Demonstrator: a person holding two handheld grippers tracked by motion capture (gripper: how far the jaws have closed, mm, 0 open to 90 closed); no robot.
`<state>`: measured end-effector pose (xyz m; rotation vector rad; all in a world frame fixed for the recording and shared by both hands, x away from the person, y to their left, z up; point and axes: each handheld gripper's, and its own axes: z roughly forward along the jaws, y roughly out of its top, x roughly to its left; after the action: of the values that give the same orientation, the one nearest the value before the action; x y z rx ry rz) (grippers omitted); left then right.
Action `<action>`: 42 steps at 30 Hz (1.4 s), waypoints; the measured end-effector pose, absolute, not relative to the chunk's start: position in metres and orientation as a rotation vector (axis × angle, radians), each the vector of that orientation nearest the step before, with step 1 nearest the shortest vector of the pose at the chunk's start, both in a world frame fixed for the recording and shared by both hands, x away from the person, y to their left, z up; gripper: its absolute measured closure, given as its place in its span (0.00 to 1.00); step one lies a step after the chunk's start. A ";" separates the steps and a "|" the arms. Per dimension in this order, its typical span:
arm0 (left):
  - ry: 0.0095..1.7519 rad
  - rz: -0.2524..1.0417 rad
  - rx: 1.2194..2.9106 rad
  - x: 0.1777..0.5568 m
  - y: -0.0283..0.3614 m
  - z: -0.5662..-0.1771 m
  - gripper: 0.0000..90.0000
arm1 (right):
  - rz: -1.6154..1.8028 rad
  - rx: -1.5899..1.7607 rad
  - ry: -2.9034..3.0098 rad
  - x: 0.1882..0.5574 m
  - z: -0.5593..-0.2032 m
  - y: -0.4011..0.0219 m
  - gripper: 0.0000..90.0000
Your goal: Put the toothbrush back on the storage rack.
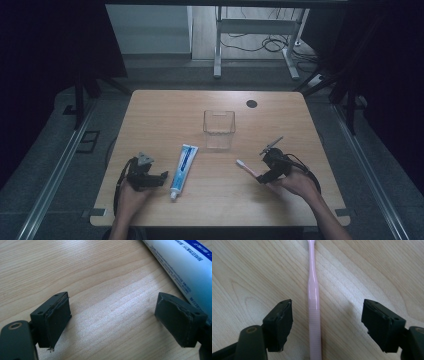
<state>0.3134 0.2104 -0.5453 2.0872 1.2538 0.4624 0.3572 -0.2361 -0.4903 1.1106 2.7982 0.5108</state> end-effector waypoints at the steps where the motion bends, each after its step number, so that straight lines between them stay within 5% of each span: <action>1: 1.254 0.462 2.087 0.313 0.210 -0.545 0.15 | 0.500 1.104 2.799 0.358 -0.490 -0.234 0.30; 34: 1.255 0.461 2.088 0.313 0.210 -0.545 0.15 | 0.186 0.958 2.908 0.370 -0.499 -0.192 0.84; 42: 1.255 0.461 2.088 0.313 0.210 -0.545 0.15 | 0.180 0.985 2.906 0.373 -0.499 -0.193 0.87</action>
<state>0.3133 0.2103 -0.5452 2.0883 1.2552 0.4609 0.3727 -0.1934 -0.4988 0.9847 2.9065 0.1799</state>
